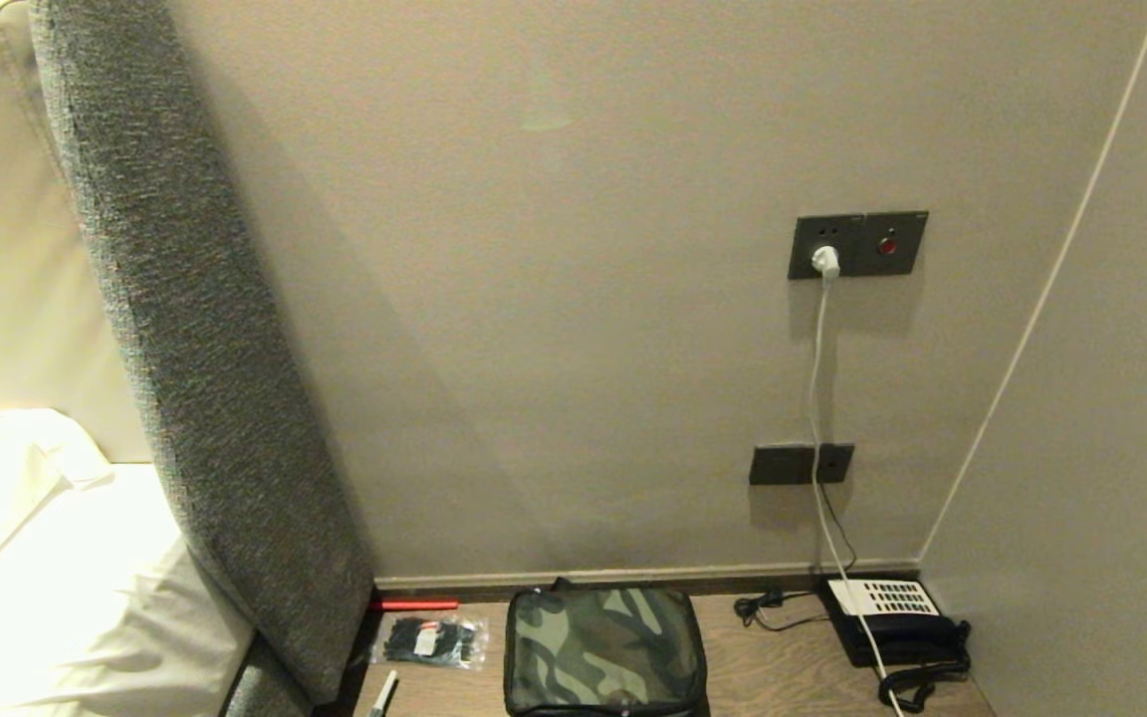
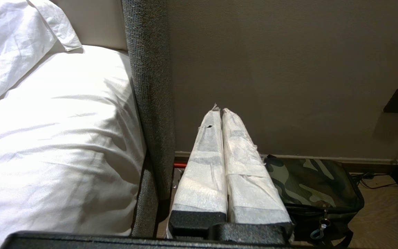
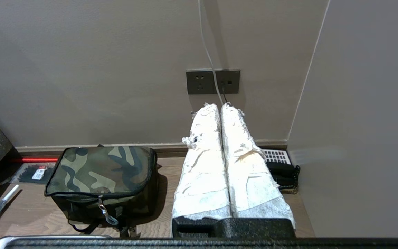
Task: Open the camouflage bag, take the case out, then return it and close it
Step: Open the top of the storage box
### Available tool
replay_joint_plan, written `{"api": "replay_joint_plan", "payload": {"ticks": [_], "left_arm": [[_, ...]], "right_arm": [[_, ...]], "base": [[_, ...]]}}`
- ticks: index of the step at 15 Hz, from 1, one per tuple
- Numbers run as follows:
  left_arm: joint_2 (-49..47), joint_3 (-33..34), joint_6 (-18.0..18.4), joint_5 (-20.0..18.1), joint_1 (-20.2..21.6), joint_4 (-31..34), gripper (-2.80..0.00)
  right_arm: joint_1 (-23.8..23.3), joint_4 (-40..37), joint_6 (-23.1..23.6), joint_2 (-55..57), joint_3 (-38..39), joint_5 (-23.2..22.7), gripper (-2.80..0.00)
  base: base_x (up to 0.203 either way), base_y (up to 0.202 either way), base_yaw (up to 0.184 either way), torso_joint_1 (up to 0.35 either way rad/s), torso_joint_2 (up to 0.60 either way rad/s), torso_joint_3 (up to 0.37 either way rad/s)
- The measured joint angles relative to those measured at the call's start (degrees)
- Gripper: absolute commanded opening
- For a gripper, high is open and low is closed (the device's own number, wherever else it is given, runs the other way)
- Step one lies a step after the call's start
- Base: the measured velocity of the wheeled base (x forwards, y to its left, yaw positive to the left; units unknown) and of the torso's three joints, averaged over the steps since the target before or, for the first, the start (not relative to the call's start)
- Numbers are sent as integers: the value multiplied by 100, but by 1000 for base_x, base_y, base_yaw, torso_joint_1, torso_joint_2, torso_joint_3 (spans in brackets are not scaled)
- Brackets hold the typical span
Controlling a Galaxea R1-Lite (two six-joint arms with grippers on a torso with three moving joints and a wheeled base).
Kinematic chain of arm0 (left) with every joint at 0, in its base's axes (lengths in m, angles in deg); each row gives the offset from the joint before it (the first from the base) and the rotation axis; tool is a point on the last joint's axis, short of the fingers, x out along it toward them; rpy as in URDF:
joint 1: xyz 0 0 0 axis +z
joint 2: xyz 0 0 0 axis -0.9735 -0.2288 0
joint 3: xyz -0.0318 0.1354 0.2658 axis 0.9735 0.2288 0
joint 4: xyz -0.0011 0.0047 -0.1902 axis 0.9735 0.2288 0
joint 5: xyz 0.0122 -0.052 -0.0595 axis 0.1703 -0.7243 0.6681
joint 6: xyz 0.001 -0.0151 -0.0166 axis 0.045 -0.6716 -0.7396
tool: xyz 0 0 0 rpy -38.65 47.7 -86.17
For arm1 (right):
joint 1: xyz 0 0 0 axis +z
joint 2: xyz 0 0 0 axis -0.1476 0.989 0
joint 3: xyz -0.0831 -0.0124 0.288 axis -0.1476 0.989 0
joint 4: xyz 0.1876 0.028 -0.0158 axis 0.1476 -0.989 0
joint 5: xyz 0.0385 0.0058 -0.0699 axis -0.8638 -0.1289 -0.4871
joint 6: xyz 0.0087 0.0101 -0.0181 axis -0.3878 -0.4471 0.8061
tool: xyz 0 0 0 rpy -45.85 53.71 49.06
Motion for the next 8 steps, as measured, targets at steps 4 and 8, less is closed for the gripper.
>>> {"api": "replay_joint_plan", "payload": {"ticks": [4, 8], "left_arm": [[0, 0, 1, 2, 0, 0, -280], [0, 0, 0, 0, 0, -2, -280]], "right_arm": [[2, 1, 0, 0, 0, 2, -280], [-2, 1, 1, 0, 0, 0, -280]], "base": [[0, 0, 0, 0, 0, 0], [0, 0, 0, 0, 0, 0]]}}
